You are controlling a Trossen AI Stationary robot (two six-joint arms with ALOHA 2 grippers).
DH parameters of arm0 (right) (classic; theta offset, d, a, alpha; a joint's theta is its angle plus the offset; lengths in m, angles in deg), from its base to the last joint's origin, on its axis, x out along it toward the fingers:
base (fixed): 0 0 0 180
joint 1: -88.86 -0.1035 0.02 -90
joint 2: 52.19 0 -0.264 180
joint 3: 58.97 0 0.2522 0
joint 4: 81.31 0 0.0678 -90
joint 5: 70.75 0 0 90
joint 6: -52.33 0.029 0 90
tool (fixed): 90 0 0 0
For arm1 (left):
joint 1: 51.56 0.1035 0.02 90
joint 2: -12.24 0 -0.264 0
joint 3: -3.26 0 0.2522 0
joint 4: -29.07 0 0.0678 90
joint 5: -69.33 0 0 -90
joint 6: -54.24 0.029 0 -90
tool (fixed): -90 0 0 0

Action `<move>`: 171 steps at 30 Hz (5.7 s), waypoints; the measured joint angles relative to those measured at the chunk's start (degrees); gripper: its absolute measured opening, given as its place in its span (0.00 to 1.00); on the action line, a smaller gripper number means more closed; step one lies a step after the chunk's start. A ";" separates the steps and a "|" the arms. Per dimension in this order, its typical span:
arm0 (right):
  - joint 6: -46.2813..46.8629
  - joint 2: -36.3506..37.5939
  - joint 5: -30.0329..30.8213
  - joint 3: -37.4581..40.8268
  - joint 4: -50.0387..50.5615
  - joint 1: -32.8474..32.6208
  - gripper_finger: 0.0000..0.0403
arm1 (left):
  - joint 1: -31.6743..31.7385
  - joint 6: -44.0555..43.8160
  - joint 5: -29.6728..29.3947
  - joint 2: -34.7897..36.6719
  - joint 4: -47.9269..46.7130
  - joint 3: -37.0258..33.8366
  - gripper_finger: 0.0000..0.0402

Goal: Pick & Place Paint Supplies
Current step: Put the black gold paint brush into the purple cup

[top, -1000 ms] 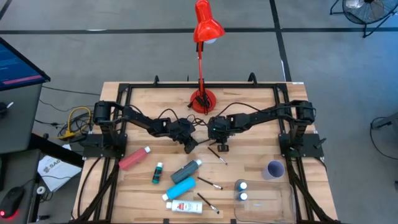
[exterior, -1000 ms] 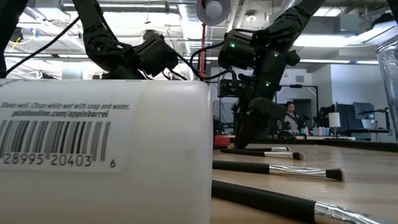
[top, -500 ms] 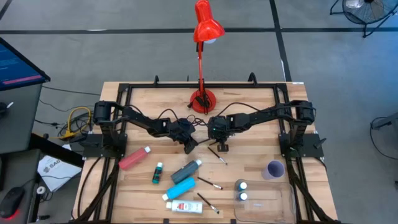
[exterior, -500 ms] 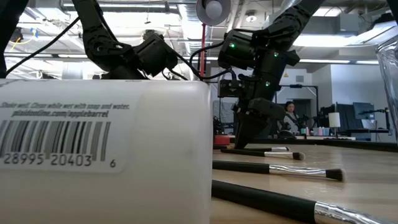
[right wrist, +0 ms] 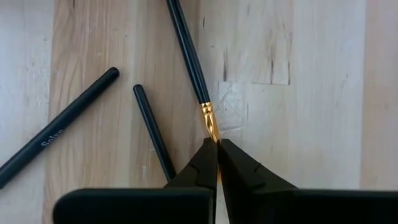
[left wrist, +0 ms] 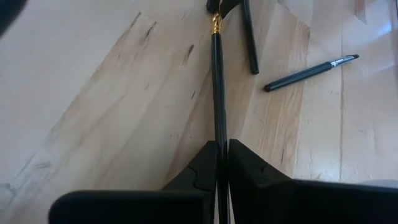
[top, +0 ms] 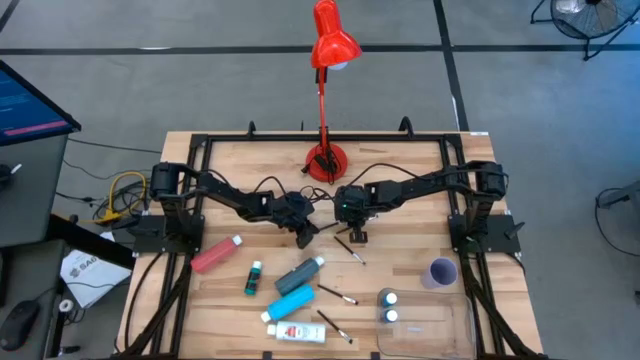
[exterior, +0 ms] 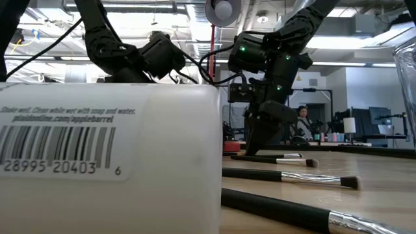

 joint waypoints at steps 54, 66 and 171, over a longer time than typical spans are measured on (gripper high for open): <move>0.36 -0.11 -0.19 -4.92 4.70 -1.09 0.00 | -2.00 8.87 -10.56 -2.86 3.21 0.37 0.00; -0.47 -0.07 -0.25 -4.92 4.64 -1.16 0.14 | -2.02 8.57 -10.04 -2.93 3.27 0.28 0.00; 6.18 -0.04 3.81 -10.16 18.34 -2.07 0.00 | -2.11 10.17 -13.63 -2.93 11.06 0.26 0.42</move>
